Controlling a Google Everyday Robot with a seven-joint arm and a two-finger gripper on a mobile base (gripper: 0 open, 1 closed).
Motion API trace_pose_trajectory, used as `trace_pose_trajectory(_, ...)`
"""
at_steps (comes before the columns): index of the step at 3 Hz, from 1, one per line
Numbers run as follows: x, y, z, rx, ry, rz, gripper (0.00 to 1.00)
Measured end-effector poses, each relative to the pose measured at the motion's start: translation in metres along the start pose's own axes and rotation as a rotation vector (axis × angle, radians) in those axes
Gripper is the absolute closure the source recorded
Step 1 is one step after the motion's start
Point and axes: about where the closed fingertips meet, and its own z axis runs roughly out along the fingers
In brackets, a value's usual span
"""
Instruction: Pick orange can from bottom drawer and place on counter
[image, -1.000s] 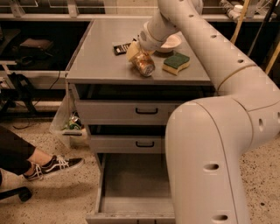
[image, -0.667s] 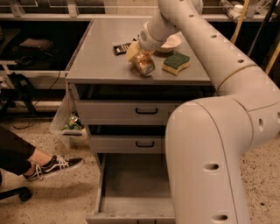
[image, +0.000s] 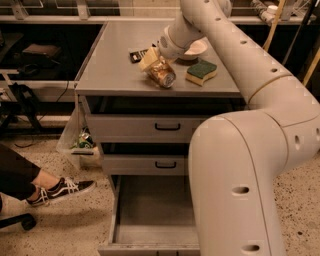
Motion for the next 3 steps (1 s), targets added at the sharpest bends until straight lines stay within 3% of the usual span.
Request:
trace_pose_trajectory(1,0.000,0.000,0.000,0.000,0.000,0.000,0.00)
trace_pose_trajectory(2,-0.002,-0.001,-0.004,0.002,-0.003,0.006,0.00)
trace_pose_trajectory(3,-0.024,-0.008,-0.067,0.120,-0.067,0.009,0.00)
